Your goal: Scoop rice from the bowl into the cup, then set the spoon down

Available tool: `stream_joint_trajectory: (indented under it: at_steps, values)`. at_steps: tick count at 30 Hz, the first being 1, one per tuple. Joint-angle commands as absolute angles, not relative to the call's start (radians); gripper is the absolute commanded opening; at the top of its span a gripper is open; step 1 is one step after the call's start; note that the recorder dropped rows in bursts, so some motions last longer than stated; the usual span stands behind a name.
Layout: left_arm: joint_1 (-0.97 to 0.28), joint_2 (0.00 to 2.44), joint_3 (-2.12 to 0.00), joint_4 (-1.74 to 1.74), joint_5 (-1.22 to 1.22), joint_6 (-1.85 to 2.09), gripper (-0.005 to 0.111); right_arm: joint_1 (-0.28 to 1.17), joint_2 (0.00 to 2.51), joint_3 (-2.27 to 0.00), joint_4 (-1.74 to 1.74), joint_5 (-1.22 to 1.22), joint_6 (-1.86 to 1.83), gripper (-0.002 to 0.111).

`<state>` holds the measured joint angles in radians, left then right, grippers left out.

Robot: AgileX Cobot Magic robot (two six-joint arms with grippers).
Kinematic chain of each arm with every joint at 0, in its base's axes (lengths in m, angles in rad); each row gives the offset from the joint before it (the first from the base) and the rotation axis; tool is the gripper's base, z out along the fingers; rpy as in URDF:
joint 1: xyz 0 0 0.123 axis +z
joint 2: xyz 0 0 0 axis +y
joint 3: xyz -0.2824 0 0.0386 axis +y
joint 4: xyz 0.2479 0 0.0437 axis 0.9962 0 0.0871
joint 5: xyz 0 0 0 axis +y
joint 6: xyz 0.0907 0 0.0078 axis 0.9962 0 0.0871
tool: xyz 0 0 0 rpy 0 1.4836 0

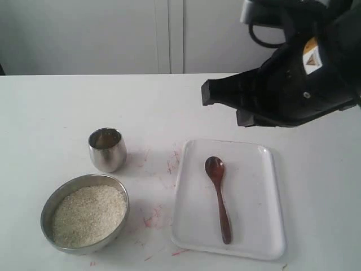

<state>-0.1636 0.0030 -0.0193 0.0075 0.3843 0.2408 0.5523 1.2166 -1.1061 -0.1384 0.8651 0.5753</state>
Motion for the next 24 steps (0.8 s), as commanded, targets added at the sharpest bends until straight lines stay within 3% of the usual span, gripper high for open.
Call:
stream_joint_trajectory:
  at_steps: [1,12,24]
  values:
    - [-0.164,0.000,-0.010,0.009,0.419,0.235,0.014,0.549,1.122,-1.104,-0.129,0.874,0.475,0.000]
    - [-0.164,0.000,-0.010,0.009,0.419,0.235,0.014,0.551,0.842,-1.019,-0.130,0.797,0.440,0.000]
    - [-0.164,0.000,-0.010,0.009,0.419,0.235,0.014,0.551,0.433,-0.686,0.000,0.687,0.285,0.000]
